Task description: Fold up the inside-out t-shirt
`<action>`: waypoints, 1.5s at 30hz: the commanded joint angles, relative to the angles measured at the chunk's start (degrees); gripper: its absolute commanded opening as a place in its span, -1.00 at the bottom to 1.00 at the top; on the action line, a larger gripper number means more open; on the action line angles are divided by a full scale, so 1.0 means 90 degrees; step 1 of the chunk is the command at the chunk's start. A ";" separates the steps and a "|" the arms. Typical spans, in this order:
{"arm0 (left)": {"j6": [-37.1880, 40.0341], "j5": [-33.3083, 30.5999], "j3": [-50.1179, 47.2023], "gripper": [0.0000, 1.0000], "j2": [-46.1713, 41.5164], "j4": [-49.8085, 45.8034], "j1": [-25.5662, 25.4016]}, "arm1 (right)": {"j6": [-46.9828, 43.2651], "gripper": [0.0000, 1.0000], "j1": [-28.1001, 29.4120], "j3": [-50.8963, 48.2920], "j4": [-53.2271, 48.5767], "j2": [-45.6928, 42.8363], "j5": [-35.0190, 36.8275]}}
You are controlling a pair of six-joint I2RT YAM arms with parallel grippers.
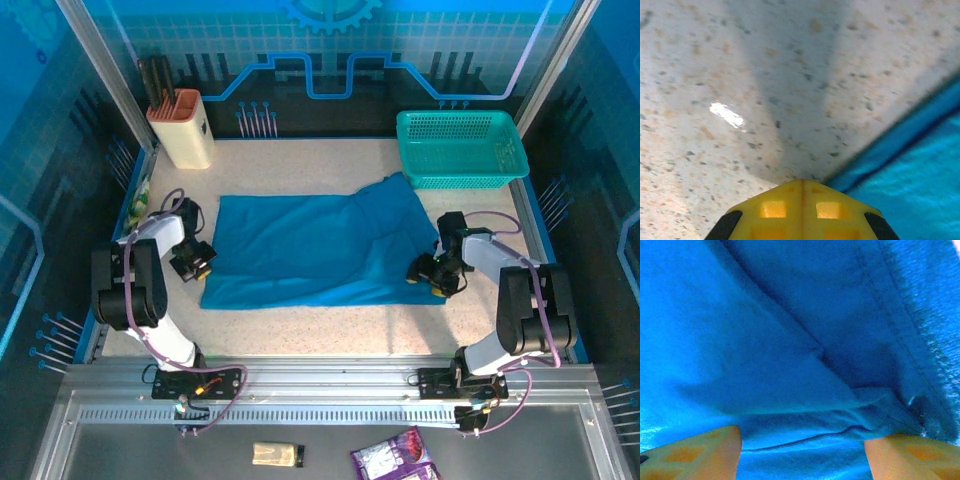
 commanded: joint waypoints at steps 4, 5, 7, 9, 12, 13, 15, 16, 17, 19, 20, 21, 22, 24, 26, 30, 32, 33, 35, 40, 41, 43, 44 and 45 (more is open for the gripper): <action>0.0015 0.0278 -0.0034 -1.00 -0.0131 0.0016 0.0074 | -0.0021 0.36 -0.0144 -0.0156 -0.0116 -0.0012 0.0230; 0.0015 0.0272 -0.0039 -1.00 -0.0180 0.0003 0.0070 | -0.0027 0.36 -0.0143 -0.0111 -0.0180 -0.0072 0.0257; 0.0018 0.0385 -0.0039 -1.00 -0.0357 -0.0008 0.0074 | -0.0036 0.35 -0.0115 -0.0022 -0.0294 -0.0260 0.0217; 0.0029 0.0521 -0.0022 -1.00 -0.0633 -0.0038 0.0064 | -0.0015 0.34 0.0019 0.0151 -0.0447 -0.0553 0.0163; 0.0041 0.0776 0.0027 -0.93 -0.1002 -0.0112 -0.0015 | 0.0019 0.20 0.0289 0.0438 -0.0496 -0.0875 -0.0148; 0.0041 0.0868 0.0039 -0.91 -0.1099 -0.0138 -0.0069 | 0.0054 0.15 0.0371 0.0486 -0.0462 -0.0901 -0.0312; 0.0054 0.1030 0.0085 -0.85 -0.1209 -0.0229 -0.0275 | 0.0201 0.02 0.0579 0.0693 -0.0173 -0.0897 -0.0810; 0.0048 0.1053 0.0102 -0.83 -0.1221 -0.0301 -0.0395 | 0.0280 -0.05 0.0684 0.0730 0.0010 -0.0843 -0.1022; 0.0023 0.1057 0.0104 -0.83 -0.1232 -0.0365 -0.0538 | 0.0372 -0.10 0.0816 0.0779 0.0243 -0.0743 -0.1239; -0.0065 0.1079 0.0009 -0.83 -0.1254 -0.0377 -0.0785 | 0.0510 -0.23 0.1032 0.0982 0.0575 -0.0404 -0.1494; -0.0134 0.1104 -0.0059 -0.82 -0.1279 -0.0339 -0.0917 | 0.0563 -0.30 0.1123 0.1130 0.0696 -0.0174 -0.1533; -0.0185 0.1135 -0.0115 -0.83 -0.1281 -0.0304 -0.1035 | 0.0593 -0.36 0.1210 0.1257 0.0848 0.0052 -0.1599; -0.0242 0.1165 -0.0177 -0.82 -0.1292 -0.0260 -0.1125 | 0.0629 -0.41 0.1265 0.1331 0.1019 0.0246 -0.1649; -0.0339 0.1190 -0.0280 -0.82 -0.1292 -0.0169 -0.1297 | 0.0726 -0.53 0.1315 0.1412 0.1575 0.0698 -0.1798; -0.0374 0.1180 -0.0340 -0.82 -0.1283 -0.0136 -0.1399 | 0.0807 -0.61 0.1313 0.1488 0.2000 0.1195 -0.1936; -0.0385 0.1163 -0.0436 -0.83 -0.1376 -0.0139 -0.1431 | 0.0862 -0.71 0.1286 0.1513 0.2771 0.2038 -0.2188; -0.0373 0.1160 -0.0459 -0.83 -0.1462 -0.0155 -0.1440 | 0.0871 -0.75 0.1271 0.1493 0.2964 0.2327 -0.2317; -0.0357 0.1175 -0.0452 -0.83 -0.1478 -0.0170 -0.1445 | 0.0875 -0.76 0.1249 0.1473 0.3002 0.2376 -0.2344; -0.0347 0.1167 -0.0439 -0.82 -0.1507 -0.0186 -0.1459 | 0.0901 -0.76 0.1219 0.1396 0.3025 0.2281 -0.2398; -0.0337 0.1224 -0.0346 -0.81 -0.1349 -0.0111 -0.1526 | 0.0779 -0.47 0.1052 0.1223 0.2529 0.1369 -0.2249; -0.0345 0.1237 -0.0322 -0.81 -0.1287 -0.0063 -0.1546 | 0.0760 -0.37 0.0968 0.1137 0.2385 0.1139 -0.2204; -0.0380 0.1260 -0.0274 -0.81 -0.1168 0.0059 -0.1591 | 0.0702 -0.25 0.0786 0.0921 0.2095 0.0768 -0.2082; -0.0396 0.1284 -0.0264 -0.81 -0.1114 0.0180 -0.1623 | 0.0663 -0.23 0.0693 0.0798 0.1925 0.0599 -0.1943; -0.0385 0.1280 -0.0271 -0.81 -0.1066 0.0313 -0.1644 | 0.0626 -0.21 0.0623 0.0674 0.1777 0.0473 -0.1776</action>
